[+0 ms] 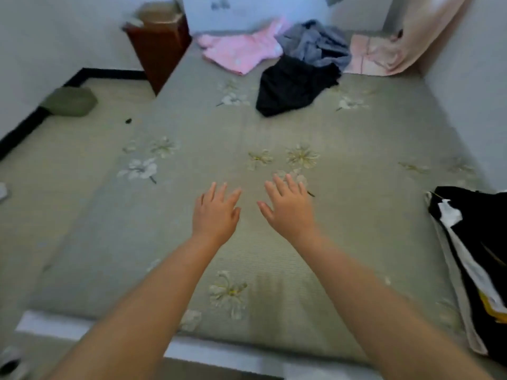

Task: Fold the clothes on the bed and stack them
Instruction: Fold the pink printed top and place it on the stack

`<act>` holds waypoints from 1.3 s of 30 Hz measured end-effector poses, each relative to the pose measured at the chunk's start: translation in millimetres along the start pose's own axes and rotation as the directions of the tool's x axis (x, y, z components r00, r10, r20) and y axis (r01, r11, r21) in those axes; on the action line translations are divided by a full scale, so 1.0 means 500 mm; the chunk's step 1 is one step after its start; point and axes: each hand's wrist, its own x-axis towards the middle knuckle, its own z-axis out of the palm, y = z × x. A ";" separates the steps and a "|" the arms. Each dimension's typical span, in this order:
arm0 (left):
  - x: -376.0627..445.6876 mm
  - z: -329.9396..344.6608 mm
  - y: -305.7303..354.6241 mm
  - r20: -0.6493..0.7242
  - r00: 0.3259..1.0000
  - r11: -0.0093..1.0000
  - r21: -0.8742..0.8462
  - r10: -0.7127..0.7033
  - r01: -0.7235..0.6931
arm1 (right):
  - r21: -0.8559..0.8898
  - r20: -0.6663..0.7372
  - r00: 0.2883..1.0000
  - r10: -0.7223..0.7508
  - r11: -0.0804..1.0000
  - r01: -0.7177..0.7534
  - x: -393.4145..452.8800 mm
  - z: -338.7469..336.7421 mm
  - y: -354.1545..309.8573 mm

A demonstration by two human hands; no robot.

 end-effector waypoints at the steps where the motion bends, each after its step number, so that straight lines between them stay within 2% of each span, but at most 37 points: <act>1: -0.043 -0.009 -0.067 0.002 0.998 0.998 -0.010 -0.063 0.063 | -0.002 0.036 0.999 -0.034 0.999 0.034 0.004 0.017 -0.075; 3: -0.127 -0.022 -0.192 0.005 0.983 0.983 -0.026 -0.184 0.184 | 0.002 0.093 0.989 -0.117 0.993 0.117 0.008 0.057 -0.216; 6: -0.241 -0.021 -0.354 0.022 0.936 0.935 -0.020 -0.353 0.353 | 0.051 0.108 0.962 -0.250 0.968 0.246 0.012 0.126 -0.399; 9: -0.339 -0.014 -0.493 0.047 0.860 0.859 -0.045 -0.508 0.510 | 0.023 0.246 0.899 -0.363 0.929 0.369 0.020 0.203 -0.564; 13: -0.430 -0.005 -0.657 0.061 0.762 0.758 -0.076 -0.645 0.648 | 0.043 0.321 0.817 -0.479 0.869 0.493 0.039 0.295 -0.765; 20: -0.483 0.007 -0.975 0.128 0.642 0.644 -0.028 -0.756 0.764 | 0.133 0.447 0.700 -0.557 0.815 0.564 0.108 0.461 -1.092; 26: -0.510 -0.026 -1.250 0.135 0.588 0.593 0.002 -0.798 0.805 | 0.126 0.485 0.659 -0.574 0.792 0.598 0.205 0.555 -1.335; 29: -0.528 -0.036 -1.384 0.096 0.573 0.577 0.015 -0.814 0.817 | 0.096 0.487 0.655 -0.578 0.781 0.618 0.253 0.599 -1.439; 32: -0.537 -0.039 -1.522 0.090 0.593 0.596 0.018 -0.800 0.803 | 0.050 0.452 0.681 -0.576 0.779 0.625 0.306 0.646 -1.543; 36: -0.512 -0.041 -1.701 0.120 0.640 0.648 0.031 -0.759 0.761 | -0.007 0.426 0.760 -0.491 0.838 0.546 0.373 0.692 -1.643; 39: -0.432 -0.057 -1.801 0.112 0.720 0.727 0.025 -0.684 0.686 | -0.048 0.383 0.832 -0.401 0.891 0.452 0.441 0.697 -1.670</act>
